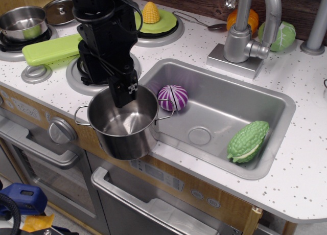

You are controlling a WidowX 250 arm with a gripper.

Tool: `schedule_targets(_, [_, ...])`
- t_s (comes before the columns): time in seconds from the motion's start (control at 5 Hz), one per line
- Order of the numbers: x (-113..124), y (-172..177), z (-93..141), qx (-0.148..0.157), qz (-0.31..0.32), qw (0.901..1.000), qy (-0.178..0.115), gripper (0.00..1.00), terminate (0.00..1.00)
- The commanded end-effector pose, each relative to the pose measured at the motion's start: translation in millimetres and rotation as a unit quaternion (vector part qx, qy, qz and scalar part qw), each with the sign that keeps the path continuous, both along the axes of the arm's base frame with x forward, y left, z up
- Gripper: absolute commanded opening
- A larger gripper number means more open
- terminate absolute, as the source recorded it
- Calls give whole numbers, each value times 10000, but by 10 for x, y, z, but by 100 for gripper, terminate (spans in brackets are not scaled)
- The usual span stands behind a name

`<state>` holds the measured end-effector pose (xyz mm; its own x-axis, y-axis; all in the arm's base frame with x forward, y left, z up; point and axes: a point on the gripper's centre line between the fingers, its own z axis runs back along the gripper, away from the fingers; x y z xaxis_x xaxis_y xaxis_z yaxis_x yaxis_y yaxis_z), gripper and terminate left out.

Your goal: Put pot in sink

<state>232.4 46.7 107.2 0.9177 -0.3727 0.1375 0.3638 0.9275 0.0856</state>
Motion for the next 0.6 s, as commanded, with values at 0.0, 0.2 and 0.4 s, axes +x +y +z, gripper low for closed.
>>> schedule_targets(0.0, [0,0,0,0,0,10000,0,100,0])
schedule_targets(0.2, [138,5,32,368,-821,9958,-162,100,0])
schedule_targets(0.4, [254,1,52,715,-1500,9852,-410,100,0])
